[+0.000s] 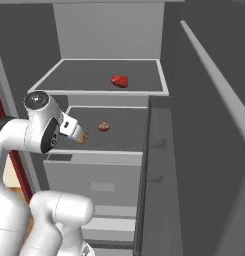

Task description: Place one mushroom and one steak in each tupperware on the nearby counter, to pack two identical lunches.

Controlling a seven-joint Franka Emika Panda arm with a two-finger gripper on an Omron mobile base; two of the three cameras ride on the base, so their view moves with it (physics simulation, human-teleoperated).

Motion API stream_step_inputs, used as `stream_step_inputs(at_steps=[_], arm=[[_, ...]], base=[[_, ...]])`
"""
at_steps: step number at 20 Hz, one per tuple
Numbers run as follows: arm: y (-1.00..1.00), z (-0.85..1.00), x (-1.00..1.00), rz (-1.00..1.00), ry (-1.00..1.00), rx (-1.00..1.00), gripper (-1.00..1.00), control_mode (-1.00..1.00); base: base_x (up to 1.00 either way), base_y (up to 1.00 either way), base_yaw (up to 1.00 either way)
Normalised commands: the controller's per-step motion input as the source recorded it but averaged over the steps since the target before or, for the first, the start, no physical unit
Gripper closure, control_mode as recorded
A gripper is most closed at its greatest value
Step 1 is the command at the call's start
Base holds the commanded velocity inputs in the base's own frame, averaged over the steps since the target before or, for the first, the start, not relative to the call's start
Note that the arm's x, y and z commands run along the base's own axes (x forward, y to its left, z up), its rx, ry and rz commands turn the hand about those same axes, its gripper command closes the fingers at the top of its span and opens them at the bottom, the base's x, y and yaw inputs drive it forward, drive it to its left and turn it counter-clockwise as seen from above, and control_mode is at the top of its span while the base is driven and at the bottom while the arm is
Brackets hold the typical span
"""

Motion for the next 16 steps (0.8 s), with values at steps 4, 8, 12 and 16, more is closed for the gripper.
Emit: stream_step_inputs(at_steps=[4, 8, 12, 16], arm=[[0.22, -0.16, 0.72, 0.13, 0.29, -0.02, -1.00, -1.00], [0.31, -0.69, 0.64, 0.01, 0.30, -0.10, -1.00, -1.00], [0.15, -0.83, 0.24, 0.00, 0.06, -0.16, -1.00, -1.00], [0.00, -0.54, 0.55, 0.00, -0.05, -0.06, -1.00, -1.00]], base=[[0.00, 0.00, 0.00], [0.00, 0.00, 0.00], [0.00, 0.00, 0.00], [0.00, 0.00, 0.00]])
